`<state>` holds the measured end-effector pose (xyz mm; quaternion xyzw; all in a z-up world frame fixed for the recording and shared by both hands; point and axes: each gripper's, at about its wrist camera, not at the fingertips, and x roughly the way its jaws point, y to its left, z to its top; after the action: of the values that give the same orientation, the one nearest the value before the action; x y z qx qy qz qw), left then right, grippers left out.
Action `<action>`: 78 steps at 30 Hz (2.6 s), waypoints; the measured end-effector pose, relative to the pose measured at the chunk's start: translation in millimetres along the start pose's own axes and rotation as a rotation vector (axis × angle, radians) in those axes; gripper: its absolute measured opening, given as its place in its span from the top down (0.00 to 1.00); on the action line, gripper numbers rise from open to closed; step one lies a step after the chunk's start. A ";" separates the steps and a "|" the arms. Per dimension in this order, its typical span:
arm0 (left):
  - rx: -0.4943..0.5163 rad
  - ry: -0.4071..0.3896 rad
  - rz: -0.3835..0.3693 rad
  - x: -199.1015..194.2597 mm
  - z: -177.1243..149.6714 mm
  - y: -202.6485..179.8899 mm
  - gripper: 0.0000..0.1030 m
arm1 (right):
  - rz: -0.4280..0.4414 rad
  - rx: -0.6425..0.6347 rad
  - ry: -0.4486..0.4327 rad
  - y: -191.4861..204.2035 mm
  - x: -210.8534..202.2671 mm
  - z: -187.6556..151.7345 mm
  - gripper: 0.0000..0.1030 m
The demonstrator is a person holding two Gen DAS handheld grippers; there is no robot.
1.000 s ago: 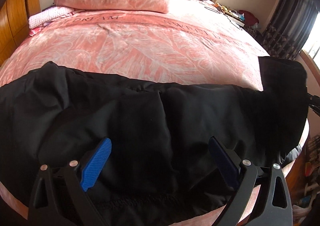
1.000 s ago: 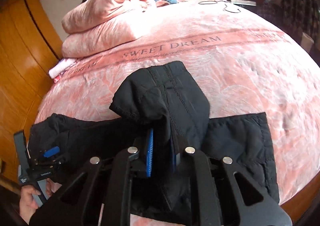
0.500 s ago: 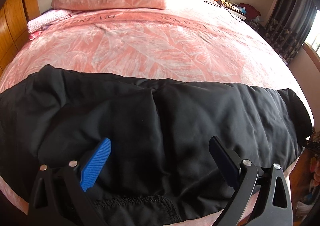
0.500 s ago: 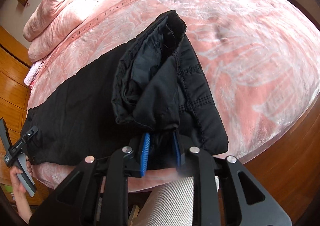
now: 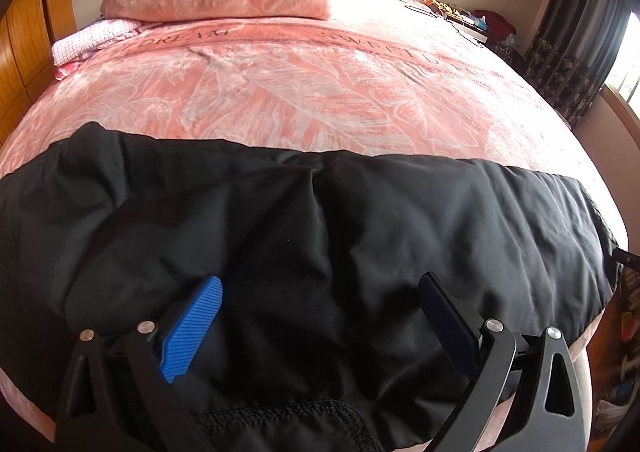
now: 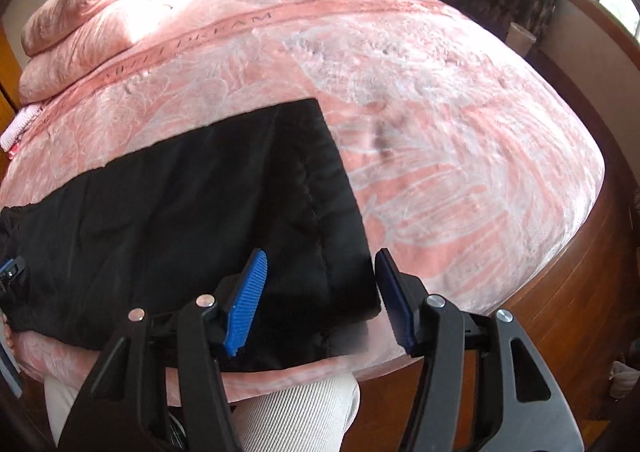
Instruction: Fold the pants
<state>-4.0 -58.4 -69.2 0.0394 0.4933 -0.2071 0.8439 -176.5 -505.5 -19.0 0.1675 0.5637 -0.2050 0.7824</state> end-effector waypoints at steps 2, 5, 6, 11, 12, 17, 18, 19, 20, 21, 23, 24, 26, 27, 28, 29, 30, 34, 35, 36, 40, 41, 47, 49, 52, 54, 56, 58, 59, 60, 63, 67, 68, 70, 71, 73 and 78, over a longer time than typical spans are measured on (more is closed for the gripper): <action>-0.004 0.001 -0.022 1.1 -3.0 5.9 0.04 | -0.048 -0.015 0.019 3.4 5.8 -2.9 0.46; -0.052 -0.025 -0.097 -13.3 -1.6 17.8 0.04 | -0.097 -0.020 -0.072 10.2 -16.0 4.6 0.46; -0.081 -0.036 -0.136 -19.8 1.3 24.9 0.04 | -0.096 -0.046 -0.111 18.1 -25.7 10.9 0.45; -0.085 -0.070 -0.161 -42.1 48.5 70.6 0.04 | 0.061 -0.258 -0.164 91.4 -35.0 44.4 0.39; -0.062 -0.061 -0.158 -41.1 60.7 80.9 0.04 | 0.085 -0.279 -0.157 105.1 -31.0 49.3 0.39; 0.206 0.048 -0.263 -11.9 99.5 100.4 0.07 | 0.211 -0.350 -0.104 165.0 -6.9 51.0 0.43; 0.253 0.073 -0.306 -5.2 102.3 99.9 0.12 | 0.229 -0.365 -0.095 176.6 -3.1 47.8 0.43; 0.302 0.099 -0.348 2.6 105.3 98.9 0.14 | 0.251 -0.384 -0.086 186.6 0.5 44.7 0.43; 0.344 0.123 -0.388 8.7 107.3 98.3 0.16 | 0.267 -0.402 -0.081 196.6 2.4 41.2 0.43; 0.380 0.140 -0.420 15.1 109.5 98.3 0.19 | 0.276 -0.415 -0.077 204.4 4.8 39.0 0.43; 0.448 0.177 -0.467 26.5 114.6 98.9 0.22 | 0.282 -0.434 -0.064 217.3 10.3 35.2 0.43; 0.480 0.203 -0.497 32.2 117.9 99.2 0.25 | 0.284 -0.438 -0.057 221.6 13.0 34.1 0.43; 0.538 0.261 -0.520 42.0 121.9 99.4 0.34 | 0.286 -0.448 -0.037 228.9 19.3 32.2 0.43; 0.569 0.303 -0.535 47.5 122.0 99.0 0.38 | 0.285 -0.453 -0.030 230.9 22.1 31.4 0.42; 0.598 0.344 -0.536 53.5 121.2 98.5 0.38 | 0.280 -0.458 -0.026 232.4 24.1 30.4 0.42; 0.625 0.382 -0.539 58.8 120.1 98.0 0.39 | 0.276 -0.461 -0.025 233.8 25.8 29.7 0.41; 0.647 0.410 -0.542 63.2 119.6 97.9 0.40 | 0.275 -0.462 -0.025 234.1 26.9 29.4 0.40; 0.677 0.471 -0.546 75.3 122.0 97.7 0.40 | 0.282 -0.446 -0.019 231.8 31.6 30.7 0.37; 0.699 0.486 -0.530 78.2 121.6 96.1 0.40 | 0.281 -0.445 -0.018 232.2 33.1 30.4 0.36; 0.728 0.495 -0.514 79.5 121.6 93.4 0.39 | 0.280 -0.446 -0.017 232.8 34.4 30.1 0.35; 0.755 0.544 -0.504 79.9 119.0 84.1 0.31 | 0.275 -0.461 -0.019 235.9 36.3 28.0 0.33; 0.762 0.554 -0.500 79.7 117.3 83.2 0.31 | 0.275 -0.462 -0.018 236.0 37.2 27.9 0.32; 0.850 0.509 -0.409 64.1 111.8 82.6 0.75 | 0.287 -0.447 -0.009 233.2 38.9 28.9 0.30; 0.862 0.463 -0.381 55.8 109.3 83.0 0.82 | 0.288 -0.443 -0.010 232.7 39.2 29.2 0.29; 0.852 0.403 -0.347 45.1 109.4 89.5 0.87 | 0.286 -0.431 -0.012 233.6 38.7 29.2 0.29; 0.808 0.353 -0.316 40.7 118.6 102.3 0.87 | 0.293 -0.419 -0.018 233.9 37.7 30.3 0.29; 0.766 0.326 -0.286 41.4 125.6 113.9 0.87 | 0.308 -0.410 -0.018 236.0 39.9 32.6 0.27; 0.778 0.330 -0.255 47.5 120.8 114.9 0.86 | 0.302 -0.412 -0.021 240.5 44.2 34.5 0.25; 0.774 0.347 -0.248 52.3 116.3 111.2 0.85 | 0.289 -0.422 -0.026 243.4 45.4 34.6 0.24; 0.777 0.346 -0.237 53.5 113.6 108.6 0.82 | 0.279 -0.432 -0.031 245.8 45.6 34.2 0.24; 0.662 0.334 -0.252 43.1 119.4 110.6 0.41 | 0.268 -0.446 -0.040 246.0 40.8 31.8 0.24; 0.520 0.201 -0.221 -0.3 113.4 121.7 0.10 | 0.286 -0.418 -0.059 229.2 27.7 27.1 0.24; 0.485 0.166 -0.186 -11.3 108.8 125.2 0.10 | 0.290 -0.408 -0.064 224.5 23.6 25.2 0.24; 0.372 0.109 -0.143 -30.7 95.6 132.4 0.10 | 0.307 -0.375 -0.064 216.1 18.1 20.7 0.24; 0.299 0.079 -0.135 -39.7 88.9 140.2 0.10 | 0.328 -0.359 -0.057 214.0 16.1 17.7 0.24; 0.150 0.031 -0.094 -50.8 73.7 155.4 0.10 | 0.389 -0.341 -0.055 213.9 10.9 11.0 0.25; 0.059 -0.065 0.020 -59.8 28.5 165.3 0.10 | 0.398 -0.379 -0.037 235.7 12.8 -0.4 0.25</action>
<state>57.8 103.0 -26.6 0.0624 0.4588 -0.2145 0.8600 -53.1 -304.3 -24.0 0.1217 0.5338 0.0589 0.8347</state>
